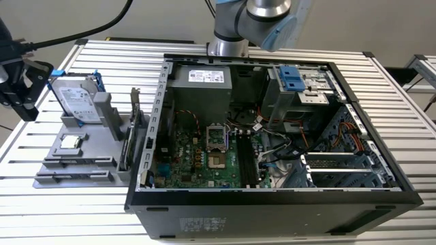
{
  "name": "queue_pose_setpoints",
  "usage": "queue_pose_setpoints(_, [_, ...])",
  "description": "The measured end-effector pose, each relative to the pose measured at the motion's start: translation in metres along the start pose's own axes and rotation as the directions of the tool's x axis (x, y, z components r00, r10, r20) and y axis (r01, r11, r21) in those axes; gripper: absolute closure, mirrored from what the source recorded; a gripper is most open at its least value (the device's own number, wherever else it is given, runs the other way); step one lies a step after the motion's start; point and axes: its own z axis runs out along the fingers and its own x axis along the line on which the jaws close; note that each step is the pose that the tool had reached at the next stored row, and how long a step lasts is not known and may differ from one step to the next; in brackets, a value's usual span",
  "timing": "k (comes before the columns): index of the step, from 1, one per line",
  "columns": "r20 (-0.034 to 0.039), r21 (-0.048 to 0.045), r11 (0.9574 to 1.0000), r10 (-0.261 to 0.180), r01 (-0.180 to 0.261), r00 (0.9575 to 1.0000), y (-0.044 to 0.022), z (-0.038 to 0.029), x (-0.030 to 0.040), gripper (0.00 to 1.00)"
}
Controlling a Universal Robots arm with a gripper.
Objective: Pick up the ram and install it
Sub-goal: 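Pick up the ram and move it above insertion slot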
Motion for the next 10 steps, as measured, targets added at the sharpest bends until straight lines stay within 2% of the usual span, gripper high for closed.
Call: queue_pose_setpoints(10, [0.0001, 0.0002, 0.9999, -0.017, 0.017, 0.9999, 0.0000, 0.0000, 0.0000, 1.00])
